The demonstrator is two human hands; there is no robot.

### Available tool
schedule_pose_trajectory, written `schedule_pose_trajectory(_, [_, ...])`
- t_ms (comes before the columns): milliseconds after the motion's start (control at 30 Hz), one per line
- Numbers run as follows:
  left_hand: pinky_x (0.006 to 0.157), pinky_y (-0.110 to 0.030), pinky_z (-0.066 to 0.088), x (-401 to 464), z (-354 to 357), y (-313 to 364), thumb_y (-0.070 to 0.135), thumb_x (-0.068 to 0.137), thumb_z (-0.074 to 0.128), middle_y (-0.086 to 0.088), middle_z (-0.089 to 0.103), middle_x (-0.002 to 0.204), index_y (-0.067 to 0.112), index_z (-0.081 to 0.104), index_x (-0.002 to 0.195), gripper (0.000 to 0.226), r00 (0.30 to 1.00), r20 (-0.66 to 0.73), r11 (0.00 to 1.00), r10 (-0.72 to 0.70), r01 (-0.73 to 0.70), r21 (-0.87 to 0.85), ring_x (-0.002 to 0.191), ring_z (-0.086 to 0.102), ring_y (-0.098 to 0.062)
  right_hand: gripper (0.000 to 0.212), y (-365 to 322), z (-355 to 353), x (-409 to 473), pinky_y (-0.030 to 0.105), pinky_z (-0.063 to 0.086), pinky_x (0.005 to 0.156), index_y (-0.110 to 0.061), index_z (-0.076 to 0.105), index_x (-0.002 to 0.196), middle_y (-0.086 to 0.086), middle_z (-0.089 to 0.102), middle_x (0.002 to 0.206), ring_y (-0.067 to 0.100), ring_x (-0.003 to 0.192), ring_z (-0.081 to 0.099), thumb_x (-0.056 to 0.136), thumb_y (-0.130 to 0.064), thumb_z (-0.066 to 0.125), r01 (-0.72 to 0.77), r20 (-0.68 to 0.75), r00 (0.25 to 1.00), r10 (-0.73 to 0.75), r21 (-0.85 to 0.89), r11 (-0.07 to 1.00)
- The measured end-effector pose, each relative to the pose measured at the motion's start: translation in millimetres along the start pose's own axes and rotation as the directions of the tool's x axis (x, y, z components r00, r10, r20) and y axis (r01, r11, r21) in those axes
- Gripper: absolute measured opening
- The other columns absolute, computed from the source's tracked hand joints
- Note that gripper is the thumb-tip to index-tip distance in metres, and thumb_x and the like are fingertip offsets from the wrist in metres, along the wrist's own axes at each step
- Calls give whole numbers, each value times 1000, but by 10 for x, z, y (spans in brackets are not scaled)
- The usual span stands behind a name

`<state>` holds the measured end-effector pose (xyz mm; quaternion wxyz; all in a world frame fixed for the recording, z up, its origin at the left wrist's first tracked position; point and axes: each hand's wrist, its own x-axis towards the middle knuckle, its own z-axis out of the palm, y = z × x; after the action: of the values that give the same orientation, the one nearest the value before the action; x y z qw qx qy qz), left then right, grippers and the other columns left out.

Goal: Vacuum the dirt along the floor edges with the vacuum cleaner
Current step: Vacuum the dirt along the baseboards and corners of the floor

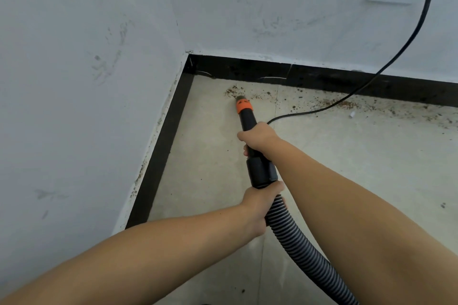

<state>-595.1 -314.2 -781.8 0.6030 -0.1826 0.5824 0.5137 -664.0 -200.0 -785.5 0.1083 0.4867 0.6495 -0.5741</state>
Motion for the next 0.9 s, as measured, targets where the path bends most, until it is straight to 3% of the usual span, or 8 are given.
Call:
schedule_pose_trajectory(133, [86, -43, 54, 27, -94, 57, 15, 86, 69, -16, 64, 103, 4, 62, 113, 30, 999, -46, 1000, 3, -4, -23, 94, 63, -30, 24, -79, 167, 35, 21, 45, 40, -9, 43, 103, 9, 64, 69, 16, 43, 59, 86, -16, 59, 45, 50, 998, -41, -69, 997])
schedule_pose_trajectory(300, [72, -36, 53, 79, -118, 127, 17, 85, 71, -11, 64, 96, 8, 60, 101, 22, 998, -68, 1000, 0, 1, 16, 86, 63, -28, 24, -127, 162, 96, 22, 46, 42, -7, 44, 102, 10, 64, 68, 17, 42, 60, 86, -16, 59, 54, 46, 998, -52, -37, 998])
schedule_pose_trajectory(500, [86, -42, 53, 82, 10, 89, 12, 86, 70, -15, 62, 98, 5, 60, 107, 24, 1000, 22, 998, -9, 8, 62, 88, 61, -28, 25, 24, -117, 100, 23, 47, 43, -7, 43, 105, 11, 64, 73, 17, 44, 60, 88, -17, 58, -14, -61, 998, 18, 53, 999])
schedule_pose_trajectory(767, [84, -40, 51, 75, 149, 53, 12, 87, 68, -14, 61, 94, 6, 59, 105, 22, 994, 97, 993, -44, 32, 116, 86, 58, -27, 26, 167, -363, 71, 18, 42, 34, -5, 47, 108, 13, 63, 82, 15, 36, 57, 86, -13, 57, -61, -198, 976, 87, 130, 990])
schedule_pose_trajectory(900, [85, -41, 52, 115, 77, 91, 13, 86, 69, -13, 61, 94, 7, 58, 103, 20, 997, 72, 996, -38, 32, 80, 87, 59, -27, 27, 46, -218, 96, 27, 52, 47, -6, 44, 108, 13, 65, 81, 19, 46, 61, 87, -15, 58, -51, -146, 987, 60, 67, 996])
